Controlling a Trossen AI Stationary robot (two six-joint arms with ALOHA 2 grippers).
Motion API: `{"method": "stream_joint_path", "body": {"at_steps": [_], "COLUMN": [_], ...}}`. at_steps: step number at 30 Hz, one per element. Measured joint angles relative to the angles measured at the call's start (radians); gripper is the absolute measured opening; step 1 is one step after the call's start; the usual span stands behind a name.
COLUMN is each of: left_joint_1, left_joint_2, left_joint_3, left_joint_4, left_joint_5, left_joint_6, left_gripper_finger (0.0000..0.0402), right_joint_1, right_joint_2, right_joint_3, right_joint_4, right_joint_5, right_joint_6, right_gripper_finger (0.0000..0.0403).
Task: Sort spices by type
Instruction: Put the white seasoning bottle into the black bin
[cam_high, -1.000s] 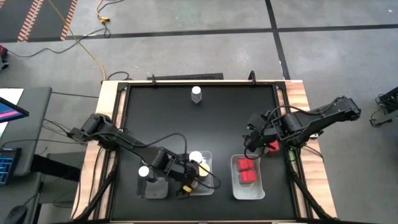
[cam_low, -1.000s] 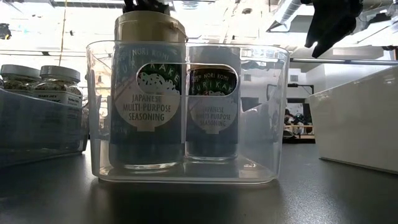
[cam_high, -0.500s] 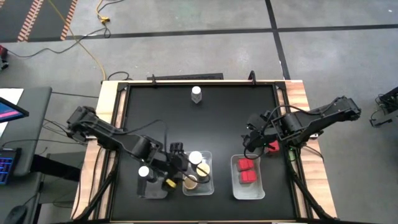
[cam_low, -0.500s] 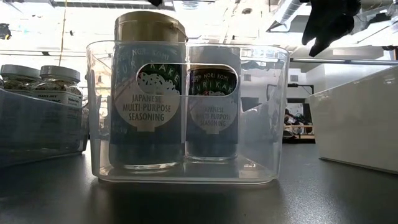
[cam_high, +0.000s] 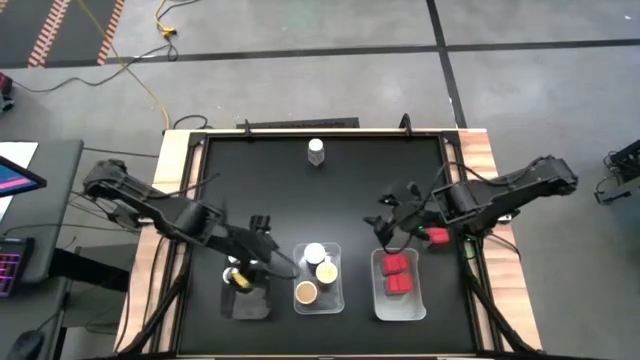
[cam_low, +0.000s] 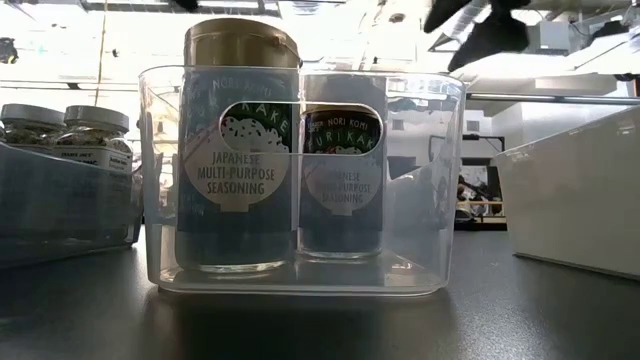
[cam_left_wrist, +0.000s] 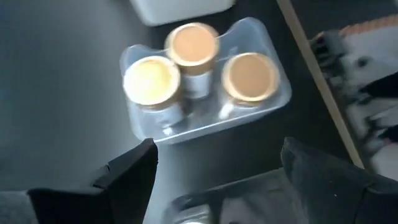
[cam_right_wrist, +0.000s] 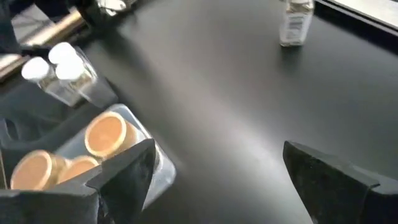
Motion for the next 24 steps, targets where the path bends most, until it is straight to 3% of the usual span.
{"method": "stream_joint_path", "body": {"at_steps": [5,9,14,19,24], "left_joint_1": [-0.01,-0.009,-0.009,-0.009,-0.009], "left_joint_2": [-0.232,-0.428,-0.635,-0.751,-0.781], "left_joint_3": [-0.273,-0.38,-0.46,-0.526,-0.557], "left_joint_4": [0.163,0.217,0.226,0.226,0.223], "left_joint_5": [0.039,0.036,-0.01,-0.098,-0.139], "left_joint_6": [-0.032,-0.064,-0.041,-0.052,-0.043], "left_gripper_finger": [0.0328,0.0328,0.0328,0.0328,0.0328], "right_joint_1": [-0.026,-0.07,-0.151,-0.261,-0.348], "right_joint_2": [0.114,0.214,0.334,0.437,0.511], "right_joint_3": [0.0,0.001,0.072,0.244,0.414], "right_joint_4": [0.127,0.299,0.488,0.485,0.372], "right_joint_5": [0.002,0.002,-0.003,-0.065,-0.139], "right_joint_6": [-0.002,-0.036,-0.201,-0.308,-0.425], "right_gripper_finger": [0.0379,0.0379,0.0379,0.0379,0.0379]}}
